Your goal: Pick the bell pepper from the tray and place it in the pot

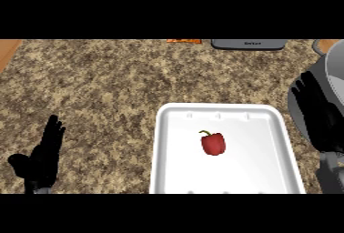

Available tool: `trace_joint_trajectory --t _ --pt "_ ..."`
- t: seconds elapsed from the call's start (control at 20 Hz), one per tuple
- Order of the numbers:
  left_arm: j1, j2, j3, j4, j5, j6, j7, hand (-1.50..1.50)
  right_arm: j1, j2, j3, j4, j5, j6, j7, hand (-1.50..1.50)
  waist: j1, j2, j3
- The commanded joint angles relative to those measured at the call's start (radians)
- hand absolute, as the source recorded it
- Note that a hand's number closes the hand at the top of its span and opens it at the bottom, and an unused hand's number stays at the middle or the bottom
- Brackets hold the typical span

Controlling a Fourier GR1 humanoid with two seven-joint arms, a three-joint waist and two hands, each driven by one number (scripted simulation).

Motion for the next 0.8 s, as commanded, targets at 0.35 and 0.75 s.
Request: trace_joint_trajectory --t 0.35,0.75 --pt "-0.217 0.025 -0.033 -0.128 0.001 -0.038 0.092 0.00 -0.306 -0.285 0.230 0.004 0.455 0.234 -0.266 1.50 0.044 -0.024 -0.002" --pt "-0.300 0.066 -0.006 -0.232 0.000 0.011 0.301 0.00 -0.356 -0.104 0.225 0.306 0.405 0.318 -0.813 -1.50 0.008 -0.029 0.004"
